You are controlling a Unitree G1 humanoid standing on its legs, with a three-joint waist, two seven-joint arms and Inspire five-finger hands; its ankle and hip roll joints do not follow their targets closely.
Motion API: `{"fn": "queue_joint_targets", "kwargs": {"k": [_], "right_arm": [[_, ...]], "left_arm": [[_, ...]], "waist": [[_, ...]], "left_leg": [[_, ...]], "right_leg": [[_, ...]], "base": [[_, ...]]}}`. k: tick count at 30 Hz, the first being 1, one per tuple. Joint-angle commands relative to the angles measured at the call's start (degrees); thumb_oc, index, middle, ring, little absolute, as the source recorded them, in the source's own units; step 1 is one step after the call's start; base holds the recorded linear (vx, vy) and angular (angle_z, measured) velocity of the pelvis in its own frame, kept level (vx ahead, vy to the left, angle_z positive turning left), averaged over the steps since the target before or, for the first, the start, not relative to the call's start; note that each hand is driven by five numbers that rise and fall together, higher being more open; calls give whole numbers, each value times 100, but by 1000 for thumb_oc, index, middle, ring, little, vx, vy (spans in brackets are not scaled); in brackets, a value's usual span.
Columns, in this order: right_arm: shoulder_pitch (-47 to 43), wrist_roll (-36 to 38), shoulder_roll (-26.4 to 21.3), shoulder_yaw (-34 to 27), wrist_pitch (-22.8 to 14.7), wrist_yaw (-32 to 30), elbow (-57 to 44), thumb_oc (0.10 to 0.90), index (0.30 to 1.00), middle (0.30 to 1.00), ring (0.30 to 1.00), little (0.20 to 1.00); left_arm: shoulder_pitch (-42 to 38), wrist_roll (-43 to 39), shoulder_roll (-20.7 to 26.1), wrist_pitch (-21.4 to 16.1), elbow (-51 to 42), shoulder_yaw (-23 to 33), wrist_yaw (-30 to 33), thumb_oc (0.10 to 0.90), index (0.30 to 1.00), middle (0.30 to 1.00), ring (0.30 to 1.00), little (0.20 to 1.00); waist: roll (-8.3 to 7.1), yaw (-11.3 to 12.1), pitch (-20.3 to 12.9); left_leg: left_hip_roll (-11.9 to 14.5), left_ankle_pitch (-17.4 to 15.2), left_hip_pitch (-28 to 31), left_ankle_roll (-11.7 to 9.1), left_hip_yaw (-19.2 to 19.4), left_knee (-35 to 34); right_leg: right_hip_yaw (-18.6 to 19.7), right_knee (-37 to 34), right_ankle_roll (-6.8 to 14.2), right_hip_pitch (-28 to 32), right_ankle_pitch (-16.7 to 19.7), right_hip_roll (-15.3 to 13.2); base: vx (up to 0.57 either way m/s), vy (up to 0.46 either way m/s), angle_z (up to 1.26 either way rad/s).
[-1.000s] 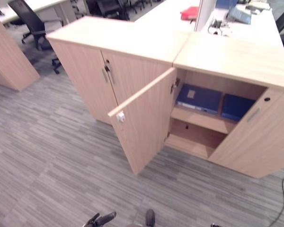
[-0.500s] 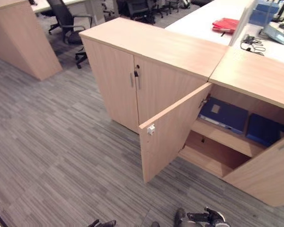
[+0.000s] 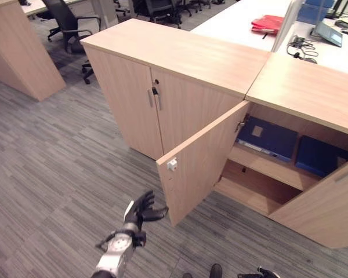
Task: Put the empty folder in the office cabinet
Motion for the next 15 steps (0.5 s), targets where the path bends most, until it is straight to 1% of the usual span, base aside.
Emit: {"fn": "queue_joint_targets", "kwargs": {"k": [1, 2, 9, 10, 13, 15], "right_arm": [[335, -121, -156, 97, 80, 4, 185, 800, 900, 900, 900, 900], [334, -122, -156, 95, 81, 4, 184, 800, 900, 900, 900, 900], [479, -105, -205, 125, 80, 54, 165, 800, 900, 900, 900, 900], [487, -89, -208, 139, 79, 70, 168, 800, 900, 900, 900, 900], [468, -73, -208, 140, 74, 103, 218, 800, 900, 900, 900, 900], [417, -70, -201, 135, 77, 109, 286, 800, 900, 900, 900, 900]], "left_arm": [[-551, 518, 276, -216, -127, 160, 123, 800, 900, 900, 900, 900], [-555, 518, 275, -217, -124, 158, 123, 800, 900, 900, 900, 900], [-1674, 643, 450, -181, 224, -148, 241, 800, 900, 900, 900, 900], [-1933, 668, 466, -186, 200, -271, 241, 800, 900, 900, 900, 900], [-2177, 676, 426, -194, -154, -444, 187, 800, 900, 900, 900, 900], [-2268, 665, 379, -222, -891, -733, -34, 800, 900, 900, 900, 900]], "waist": [[-119, -66, -273], [-119, -63, -269], [-114, -287, -397], [-112, -324, -418], [-104, -362, -423], [-88, -365, -405]], "left_leg": [[404, -317, -262, -626, -44, -59], [404, -318, -258, -626, -41, -59], [478, -377, -155, -662, 149, -59], [490, -394, -135, -668, 189, -59], [503, -415, -114, -667, 229, -59], [501, -429, -98, -661, 235, -59]], "right_leg": [[154, -78, 286, 383, -457, -70], [157, -78, 286, 386, -457, -69], [276, -106, 286, 457, -495, -22], [305, -106, 290, 465, -511, -7], [342, -106, 296, 476, -522, 4], [334, -106, 299, 494, -538, 14]], "base": [[51, -37, -13], [33, -28, -7], [21, -25, -11], [14, -27, -11], [-2, -5, -2], [-8, -6, -12]]}}
